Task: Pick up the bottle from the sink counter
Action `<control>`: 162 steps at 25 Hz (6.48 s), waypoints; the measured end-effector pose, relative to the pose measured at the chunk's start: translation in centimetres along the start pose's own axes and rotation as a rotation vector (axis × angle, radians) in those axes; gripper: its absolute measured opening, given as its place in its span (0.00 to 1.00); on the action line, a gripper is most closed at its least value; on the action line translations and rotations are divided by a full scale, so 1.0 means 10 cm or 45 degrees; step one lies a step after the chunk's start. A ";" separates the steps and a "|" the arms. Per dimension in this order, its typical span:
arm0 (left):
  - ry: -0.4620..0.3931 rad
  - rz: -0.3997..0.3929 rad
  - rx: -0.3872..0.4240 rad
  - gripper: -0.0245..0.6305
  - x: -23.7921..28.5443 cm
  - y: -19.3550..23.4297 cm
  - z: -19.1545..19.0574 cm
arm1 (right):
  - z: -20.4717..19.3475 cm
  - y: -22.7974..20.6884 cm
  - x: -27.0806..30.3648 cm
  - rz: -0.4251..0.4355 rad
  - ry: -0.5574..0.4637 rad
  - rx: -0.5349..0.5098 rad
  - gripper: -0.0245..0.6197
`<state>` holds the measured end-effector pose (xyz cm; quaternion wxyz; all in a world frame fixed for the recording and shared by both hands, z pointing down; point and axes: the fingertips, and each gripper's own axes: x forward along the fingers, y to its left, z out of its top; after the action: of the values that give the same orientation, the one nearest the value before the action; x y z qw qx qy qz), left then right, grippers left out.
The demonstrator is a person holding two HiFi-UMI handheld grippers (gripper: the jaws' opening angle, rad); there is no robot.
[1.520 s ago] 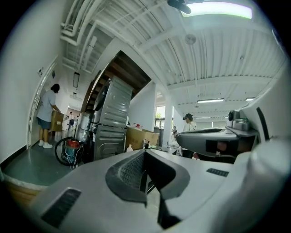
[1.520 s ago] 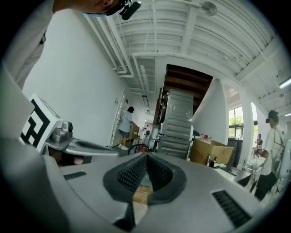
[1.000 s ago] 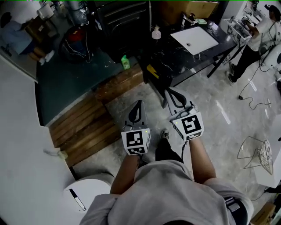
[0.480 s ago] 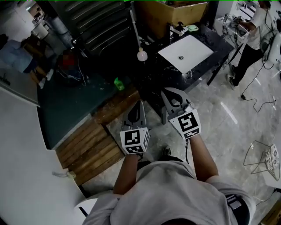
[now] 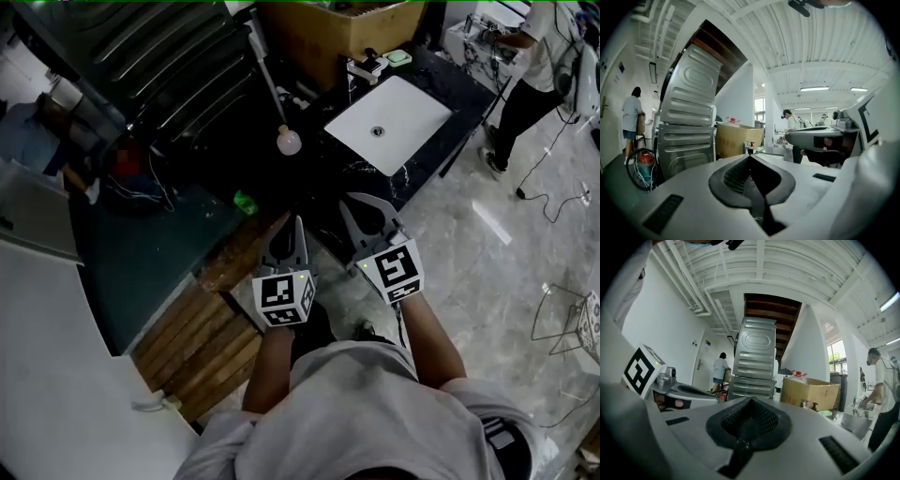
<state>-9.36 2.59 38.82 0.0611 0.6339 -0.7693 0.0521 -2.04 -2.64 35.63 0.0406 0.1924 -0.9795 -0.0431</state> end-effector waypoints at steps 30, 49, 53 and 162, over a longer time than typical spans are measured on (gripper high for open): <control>0.209 -0.752 0.165 0.06 1.93 0.24 -0.35 | -0.75 -0.99 1.01 -0.740 0.286 0.261 0.05; 0.255 -0.460 0.117 0.06 2.62 1.24 -0.83 | -1.12 -0.90 1.96 -0.518 0.350 0.297 0.05; 0.253 -0.471 0.110 0.06 2.79 1.41 -0.89 | -1.21 -0.90 2.10 -0.515 0.398 0.288 0.05; 0.229 -0.900 0.236 0.22 2.94 0.37 -0.53 | -1.13 -1.32 1.60 -0.748 0.372 0.303 0.05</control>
<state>-18.45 -24.36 48.79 0.0849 0.8560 -0.4865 0.1526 -10.83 -21.67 46.59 0.1436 0.4736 -0.8643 0.0896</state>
